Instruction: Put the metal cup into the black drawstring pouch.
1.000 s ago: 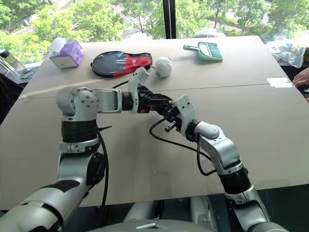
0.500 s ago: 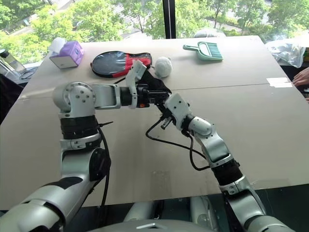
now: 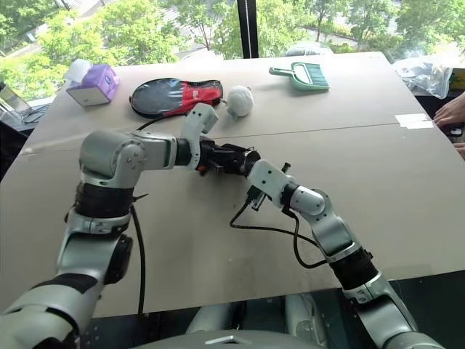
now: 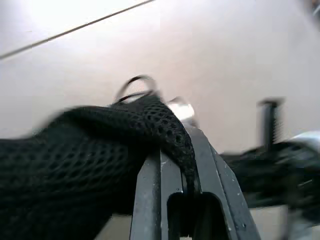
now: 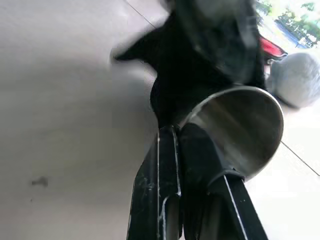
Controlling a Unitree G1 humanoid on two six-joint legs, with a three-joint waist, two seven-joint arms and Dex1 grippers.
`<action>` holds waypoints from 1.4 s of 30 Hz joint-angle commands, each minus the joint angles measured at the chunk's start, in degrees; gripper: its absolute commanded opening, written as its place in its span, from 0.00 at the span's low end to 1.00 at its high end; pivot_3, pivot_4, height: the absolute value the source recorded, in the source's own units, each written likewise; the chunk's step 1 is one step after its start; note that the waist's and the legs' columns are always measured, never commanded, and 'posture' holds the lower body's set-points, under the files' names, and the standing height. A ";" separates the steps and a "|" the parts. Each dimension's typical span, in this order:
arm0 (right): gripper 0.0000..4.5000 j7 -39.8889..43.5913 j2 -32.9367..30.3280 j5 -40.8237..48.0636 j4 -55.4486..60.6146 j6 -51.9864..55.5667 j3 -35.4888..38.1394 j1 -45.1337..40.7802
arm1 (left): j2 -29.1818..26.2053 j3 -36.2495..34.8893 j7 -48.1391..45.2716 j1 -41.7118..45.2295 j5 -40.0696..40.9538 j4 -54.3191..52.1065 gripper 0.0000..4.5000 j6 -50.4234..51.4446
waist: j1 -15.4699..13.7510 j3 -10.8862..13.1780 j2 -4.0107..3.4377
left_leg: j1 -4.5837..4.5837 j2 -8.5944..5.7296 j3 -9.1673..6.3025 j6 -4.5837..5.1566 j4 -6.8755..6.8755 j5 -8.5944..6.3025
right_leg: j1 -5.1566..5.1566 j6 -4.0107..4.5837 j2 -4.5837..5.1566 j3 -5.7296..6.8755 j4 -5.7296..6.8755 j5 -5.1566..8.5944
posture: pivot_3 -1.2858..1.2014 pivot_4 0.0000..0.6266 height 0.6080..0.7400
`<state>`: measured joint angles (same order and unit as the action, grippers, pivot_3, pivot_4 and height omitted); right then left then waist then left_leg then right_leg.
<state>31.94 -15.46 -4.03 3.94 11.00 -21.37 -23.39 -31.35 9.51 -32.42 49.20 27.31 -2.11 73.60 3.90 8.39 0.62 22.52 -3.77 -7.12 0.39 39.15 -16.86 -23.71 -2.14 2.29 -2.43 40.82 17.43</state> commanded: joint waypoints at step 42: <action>0.00 0.88 0.70 21.65 22.45 36.06 7.57 0.48 | 1.75 28.78 17.40 -18.41 -49.44 -32.79 0.52 -13.48 | -1.61 0.00 0.00 | 0.10 -0.01 -0.01 0.03 0.01 -0.02 | -0.01 0.00 0.00 0.04 -0.03 0.00 | 0.52 0.24 1.00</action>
<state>32.61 -15.36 15.88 22.87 47.23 -13.41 -22.64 -29.79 37.25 -14.07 29.62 -20.68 -32.51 61.76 2.29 8.39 0.62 22.62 -3.78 -7.13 0.42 39.16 -16.88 -23.72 -2.14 2.30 -2.38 40.79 17.43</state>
